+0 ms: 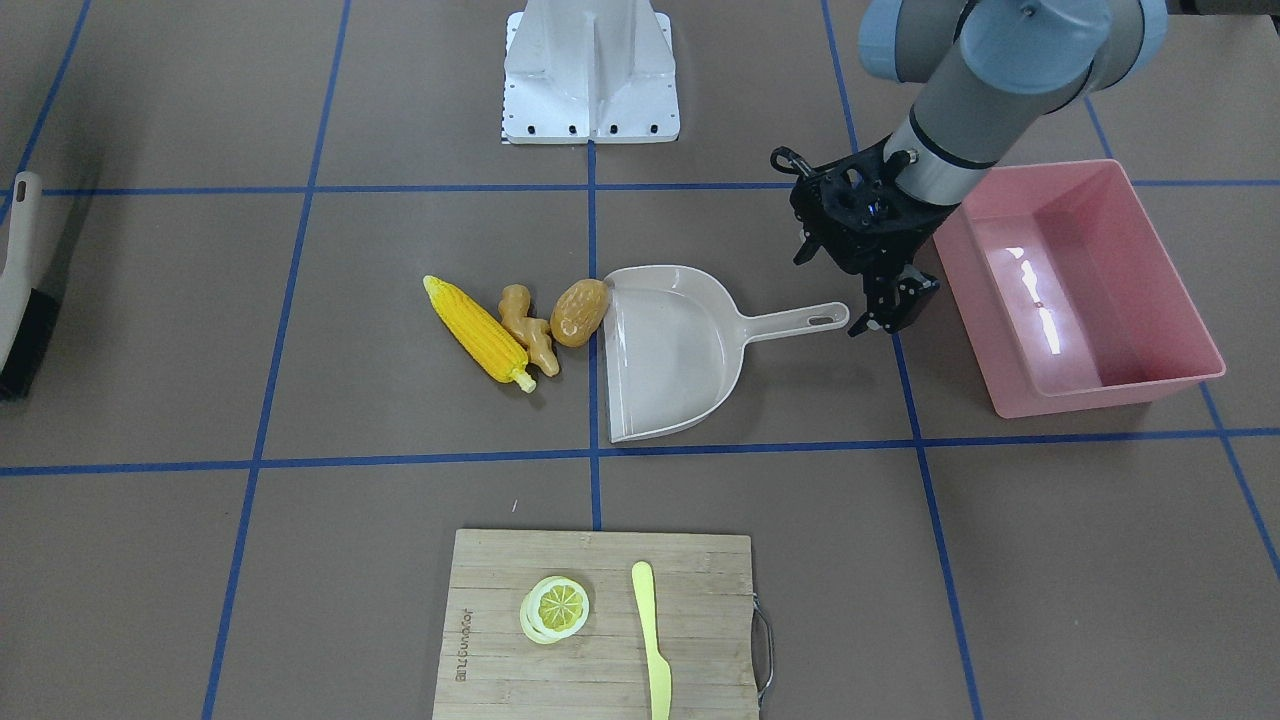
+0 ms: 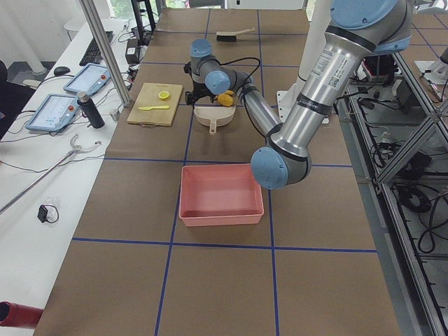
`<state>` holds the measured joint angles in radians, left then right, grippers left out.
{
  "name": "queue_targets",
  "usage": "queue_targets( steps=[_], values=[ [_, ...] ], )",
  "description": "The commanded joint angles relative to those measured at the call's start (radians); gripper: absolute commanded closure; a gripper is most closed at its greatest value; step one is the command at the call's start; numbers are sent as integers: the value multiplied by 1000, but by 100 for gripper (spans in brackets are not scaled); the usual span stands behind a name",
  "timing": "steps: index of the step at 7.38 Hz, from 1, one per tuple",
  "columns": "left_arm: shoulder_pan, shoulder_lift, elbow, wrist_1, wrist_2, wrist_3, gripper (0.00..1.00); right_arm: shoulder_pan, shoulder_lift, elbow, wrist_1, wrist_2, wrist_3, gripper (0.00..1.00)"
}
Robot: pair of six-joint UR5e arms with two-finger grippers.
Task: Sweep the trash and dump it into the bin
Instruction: 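Reach the left gripper to the white dustpan handle and grasp it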
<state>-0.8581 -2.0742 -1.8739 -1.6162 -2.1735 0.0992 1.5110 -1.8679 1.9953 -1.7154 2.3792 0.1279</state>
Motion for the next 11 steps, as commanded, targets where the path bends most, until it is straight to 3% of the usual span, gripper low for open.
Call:
queue_targets(
  steps=[1, 3, 4, 6, 9, 11],
  values=[
    [7, 5, -17, -24, -3, 150, 1, -112, 0, 0, 46, -3, 127, 0],
    [16, 19, -30, -36, 9, 183, 1, -158, -70, 0, 113, -11, 87, 0],
    [30, 32, -36, -94, 5, 236, 1, -217, -91, 0, 244, -62, 105, 0],
    [56, 80, 72, -350, 3, 193, 2, -319, -114, -3, 383, -60, 339, 0],
    [123, 105, 310, -789, 6, 21, 2, -369, -172, -93, 590, -66, 446, 0],
    [155, 105, 351, -864, 8, -12, 6, -402, -172, -225, 782, -61, 539, 0]
  ],
)
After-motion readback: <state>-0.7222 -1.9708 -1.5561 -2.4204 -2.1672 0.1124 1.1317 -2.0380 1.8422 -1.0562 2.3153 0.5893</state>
